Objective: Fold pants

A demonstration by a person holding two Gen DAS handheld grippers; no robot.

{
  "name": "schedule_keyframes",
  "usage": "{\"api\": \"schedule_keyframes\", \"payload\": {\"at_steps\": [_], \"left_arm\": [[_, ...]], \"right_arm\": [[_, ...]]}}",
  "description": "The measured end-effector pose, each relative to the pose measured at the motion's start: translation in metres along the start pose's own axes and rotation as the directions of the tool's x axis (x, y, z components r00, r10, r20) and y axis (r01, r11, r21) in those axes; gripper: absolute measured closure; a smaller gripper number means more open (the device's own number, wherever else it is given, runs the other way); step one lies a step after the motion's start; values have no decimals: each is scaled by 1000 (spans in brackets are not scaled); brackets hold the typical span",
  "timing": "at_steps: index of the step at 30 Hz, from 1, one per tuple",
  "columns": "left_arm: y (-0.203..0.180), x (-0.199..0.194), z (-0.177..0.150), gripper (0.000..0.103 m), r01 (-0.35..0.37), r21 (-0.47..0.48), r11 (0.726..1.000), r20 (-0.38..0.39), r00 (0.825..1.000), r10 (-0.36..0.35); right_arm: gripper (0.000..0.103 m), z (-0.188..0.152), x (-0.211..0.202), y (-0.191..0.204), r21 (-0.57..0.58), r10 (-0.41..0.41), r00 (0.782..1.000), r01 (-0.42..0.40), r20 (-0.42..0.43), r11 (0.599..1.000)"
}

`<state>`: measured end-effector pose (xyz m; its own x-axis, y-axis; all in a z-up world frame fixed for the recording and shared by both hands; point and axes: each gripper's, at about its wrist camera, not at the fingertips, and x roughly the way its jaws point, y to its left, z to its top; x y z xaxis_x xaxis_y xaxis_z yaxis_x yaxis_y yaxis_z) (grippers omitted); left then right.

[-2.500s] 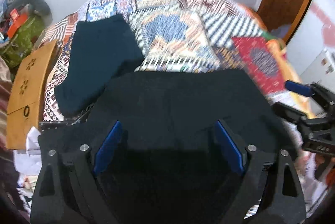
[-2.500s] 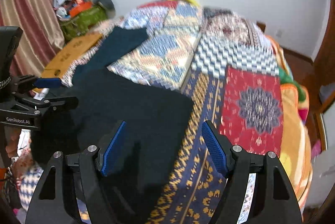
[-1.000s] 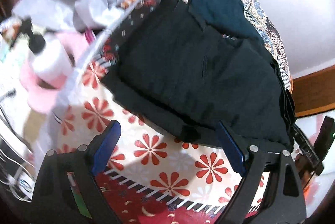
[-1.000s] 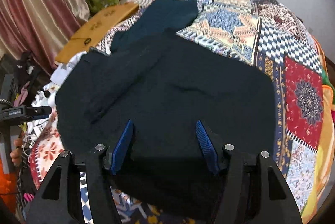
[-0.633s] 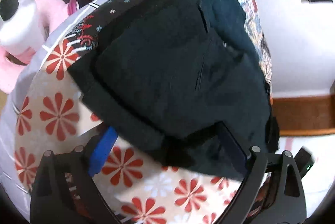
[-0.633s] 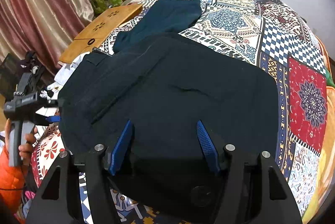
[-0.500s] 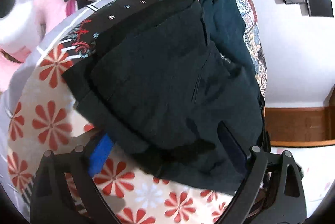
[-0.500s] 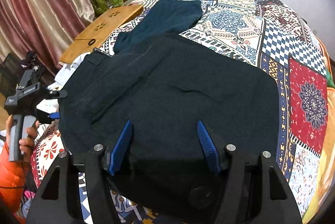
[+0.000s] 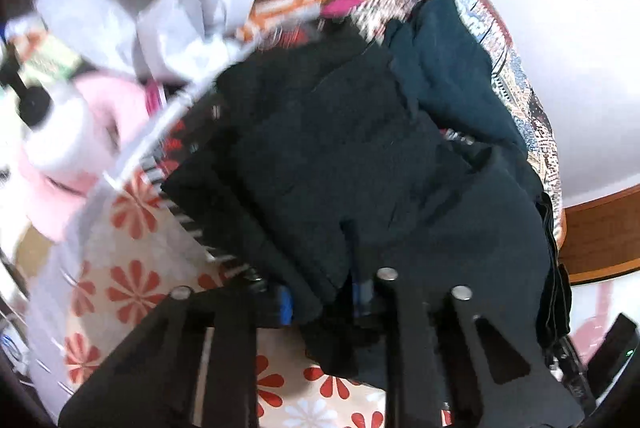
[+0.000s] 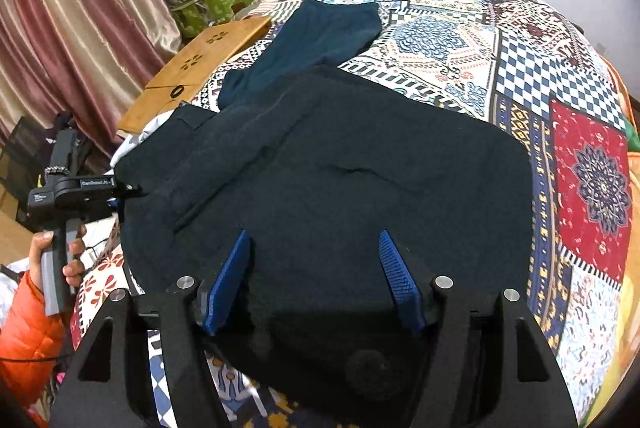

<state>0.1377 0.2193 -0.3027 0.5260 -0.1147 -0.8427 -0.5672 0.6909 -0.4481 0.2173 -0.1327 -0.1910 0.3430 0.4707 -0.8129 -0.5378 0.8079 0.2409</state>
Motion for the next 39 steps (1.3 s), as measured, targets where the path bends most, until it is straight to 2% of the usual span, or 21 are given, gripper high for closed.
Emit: {"api": "schedule_keyframes", "payload": {"at_steps": [2,4,8,11,15,17,19,21,23,26,28,29,32,35,36,38,39], "left_arm": [[-14,-19,-2,86,-45,60,997,78,996,40],[-34,-40,-2,87,-83,138,987,160,985,60],[-82,-85,0,87,-104,273,956,301,954,18],[-120,-120,-1,87,-107,349,931,401,915,-45],[-172,-155,-9,87,-81,464,882,468,868,-167],[-198,-166,-17,87,-69,519,852,475,852,-221],[-227,-168,-26,87,-50,575,817,458,847,-271],[-252,-166,-37,87,-24,626,780,424,849,-314],[-275,-157,-50,87,12,675,738,366,863,-349],[-306,-123,-76,87,78,740,668,249,891,-380],[-314,-91,-95,87,163,763,625,116,917,-381],[-317,-76,-106,87,210,769,604,40,927,-372],[-324,-35,-139,87,274,797,539,-117,944,-307],[-324,-6,-169,86,259,845,467,-186,963,-196],[-323,-1,-174,84,245,856,455,-189,968,-165],[-325,-1,-173,79,246,860,447,-195,968,-156],[-324,-3,-170,72,249,858,449,-202,968,-149]], "right_arm": [[40,-3,-8,-3,2,-21,1000,21,11,1000],[40,-9,-22,-9,11,-32,999,31,38,999],[40,-20,-44,-26,36,-80,995,78,62,996],[40,-31,-59,-43,71,-131,987,125,92,990],[40,-46,-68,-75,185,-123,987,102,107,977],[40,-53,-66,-89,243,-100,990,73,101,967],[40,-60,-61,-99,288,-72,993,44,89,957],[40,-66,-57,-104,314,-52,995,24,81,949],[40,-70,-57,-106,319,-40,996,12,83,948],[40,-76,-62,-104,309,-32,995,2,91,951],[40,-80,-65,-104,301,-35,995,6,92,954],[40,-82,-67,-105,300,-40,995,11,91,954],[40,-89,-72,-106,296,-59,994,31,88,955],[40,-97,-76,-105,279,-88,993,63,76,958],[40,-99,-77,-105,272,-100,992,77,73,959],[40,-102,-79,-104,266,-112,991,90,69,960],[40,-102,-81,-104,264,-110,991,88,71,960]]}}
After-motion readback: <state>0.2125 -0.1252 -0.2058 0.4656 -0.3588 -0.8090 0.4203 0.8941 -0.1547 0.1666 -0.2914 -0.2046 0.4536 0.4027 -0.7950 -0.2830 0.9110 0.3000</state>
